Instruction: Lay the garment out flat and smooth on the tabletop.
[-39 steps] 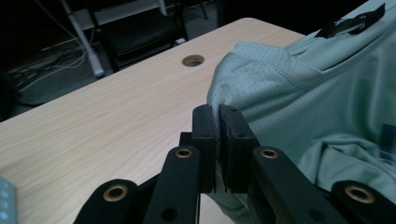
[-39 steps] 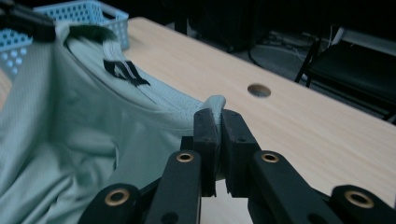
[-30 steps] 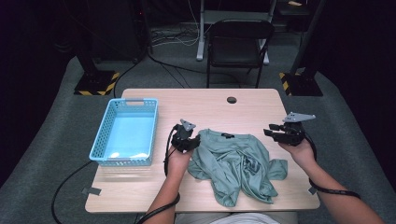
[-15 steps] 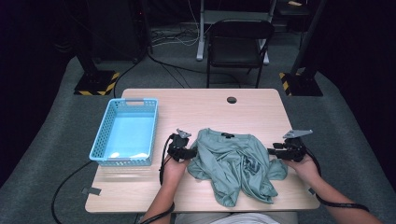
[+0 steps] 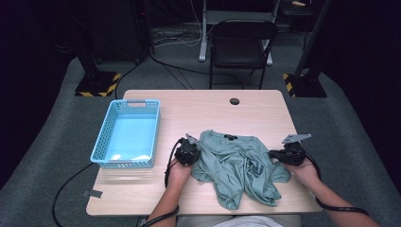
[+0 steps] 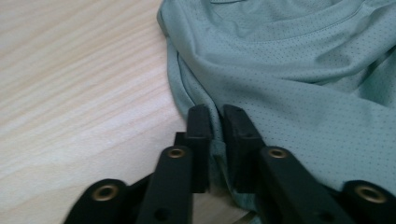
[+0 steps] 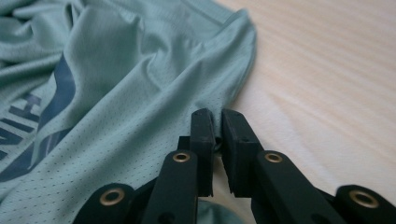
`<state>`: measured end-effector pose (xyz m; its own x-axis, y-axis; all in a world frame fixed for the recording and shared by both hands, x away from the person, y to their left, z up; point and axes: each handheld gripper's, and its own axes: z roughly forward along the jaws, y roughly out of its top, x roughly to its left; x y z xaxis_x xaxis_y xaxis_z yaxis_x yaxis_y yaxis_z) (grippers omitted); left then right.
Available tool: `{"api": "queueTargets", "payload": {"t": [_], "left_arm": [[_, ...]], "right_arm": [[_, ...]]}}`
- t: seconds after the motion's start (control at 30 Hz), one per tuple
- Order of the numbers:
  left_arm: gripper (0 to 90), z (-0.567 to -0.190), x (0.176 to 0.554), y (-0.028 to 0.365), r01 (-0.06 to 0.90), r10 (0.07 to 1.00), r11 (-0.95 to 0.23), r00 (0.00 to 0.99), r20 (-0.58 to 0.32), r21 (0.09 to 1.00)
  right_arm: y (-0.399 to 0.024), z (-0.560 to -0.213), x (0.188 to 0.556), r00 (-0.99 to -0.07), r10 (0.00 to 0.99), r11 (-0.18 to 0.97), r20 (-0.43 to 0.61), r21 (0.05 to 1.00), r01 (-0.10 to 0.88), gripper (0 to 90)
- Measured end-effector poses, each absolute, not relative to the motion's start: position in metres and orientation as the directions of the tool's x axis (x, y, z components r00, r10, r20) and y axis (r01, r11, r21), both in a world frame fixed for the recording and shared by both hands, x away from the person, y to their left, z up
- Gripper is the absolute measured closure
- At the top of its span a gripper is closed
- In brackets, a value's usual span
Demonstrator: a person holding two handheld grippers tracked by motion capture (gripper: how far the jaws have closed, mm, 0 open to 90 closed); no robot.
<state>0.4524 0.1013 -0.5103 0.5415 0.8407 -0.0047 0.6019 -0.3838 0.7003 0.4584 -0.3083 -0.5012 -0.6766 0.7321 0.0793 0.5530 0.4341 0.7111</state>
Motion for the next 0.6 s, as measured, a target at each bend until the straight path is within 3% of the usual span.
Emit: {"api": "queueTargets", "payload": {"t": [0.17,0.27,0.6], "left_arm": [[83.7,-0.495,0.447,0.112,0.567,0.870,-0.310,0.493,-0.013,0.763],[83.9,-0.482,0.445,0.114,0.525,0.872,-0.319,0.488,0.028,0.789],[84.3,-0.419,0.449,0.130,0.396,0.903,-0.280,0.418,0.099,0.875]], "right_arm": [[-0.329,-0.482,0.460,-0.630,0.774,0.371,0.058,0.765,0.526,83.4],[-0.341,-0.466,0.460,-0.607,0.793,0.332,0.049,0.801,0.498,83.6],[-0.355,-0.393,0.466,-0.567,0.819,0.336,-0.088,0.874,0.350,83.6]]}}
